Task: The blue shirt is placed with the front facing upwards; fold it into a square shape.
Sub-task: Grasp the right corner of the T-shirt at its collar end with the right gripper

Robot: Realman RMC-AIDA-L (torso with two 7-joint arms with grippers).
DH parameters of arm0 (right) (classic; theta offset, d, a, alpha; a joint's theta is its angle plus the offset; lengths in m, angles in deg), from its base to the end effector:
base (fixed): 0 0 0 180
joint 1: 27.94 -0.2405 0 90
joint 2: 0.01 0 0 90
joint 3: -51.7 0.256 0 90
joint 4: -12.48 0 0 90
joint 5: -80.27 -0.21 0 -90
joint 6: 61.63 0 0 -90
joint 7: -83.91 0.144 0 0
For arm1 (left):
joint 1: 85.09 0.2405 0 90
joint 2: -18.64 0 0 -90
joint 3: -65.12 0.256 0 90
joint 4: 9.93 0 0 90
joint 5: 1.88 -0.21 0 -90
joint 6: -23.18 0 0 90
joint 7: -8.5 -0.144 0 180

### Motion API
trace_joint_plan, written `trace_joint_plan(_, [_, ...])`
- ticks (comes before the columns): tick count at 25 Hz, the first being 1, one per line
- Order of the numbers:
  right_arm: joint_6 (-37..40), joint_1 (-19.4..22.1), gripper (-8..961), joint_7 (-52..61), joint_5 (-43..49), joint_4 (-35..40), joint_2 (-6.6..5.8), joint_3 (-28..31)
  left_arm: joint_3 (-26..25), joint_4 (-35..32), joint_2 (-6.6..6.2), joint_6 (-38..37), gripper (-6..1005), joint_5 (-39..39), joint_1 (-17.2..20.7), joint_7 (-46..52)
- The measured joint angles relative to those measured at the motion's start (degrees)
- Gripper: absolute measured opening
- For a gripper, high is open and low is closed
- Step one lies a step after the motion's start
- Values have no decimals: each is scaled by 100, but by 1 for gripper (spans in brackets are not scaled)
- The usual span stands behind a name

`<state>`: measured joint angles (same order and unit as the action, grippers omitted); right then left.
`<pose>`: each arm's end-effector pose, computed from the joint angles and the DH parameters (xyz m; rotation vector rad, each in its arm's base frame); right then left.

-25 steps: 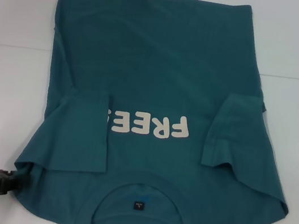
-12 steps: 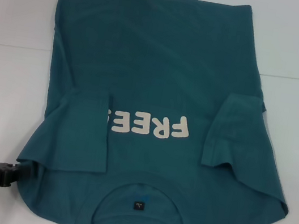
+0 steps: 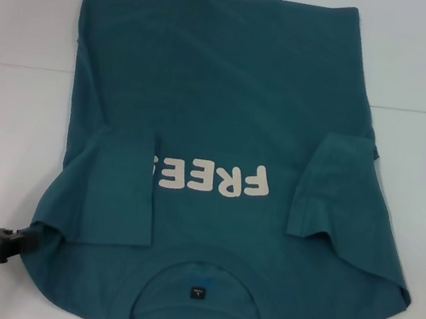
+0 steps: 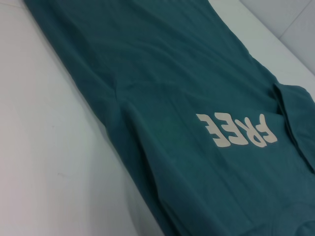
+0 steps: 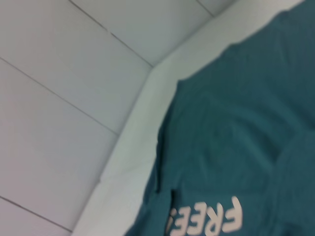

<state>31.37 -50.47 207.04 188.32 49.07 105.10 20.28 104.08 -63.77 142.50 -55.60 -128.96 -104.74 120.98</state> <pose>0.3356 0.3134 0.1256 -2.1304 1.6226 0.9228 -0.3251 0.3039 0.0141 -2.2979 -1.3725 -0.4180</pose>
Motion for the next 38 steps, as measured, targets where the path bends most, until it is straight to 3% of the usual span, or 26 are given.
trace_joint_plan(8, [471,-194,673,890,1255,624,-178,25,-3,-81,6,-87,36,-19,40,46])
trace_joint_plan(12, [736,-244,675,1253,1432,660,-303,-2,-3,-93,1,-140,36,-9,20,58])
trace_joint_plan(20, [921,-503,690,1679,2149,663,-423,7,45,-143,-17,-170,36,-2,-198,187])
trace_joint_plan(29, [754,-837,700,1763,3063,605,-322,-46,81,-153,-17,-255,36,6,-287,203])
trace_joint_plan(38, [359,-912,700,1777,3607,589,-68,-62,86,-104,1,-225,37,11,-313,148])
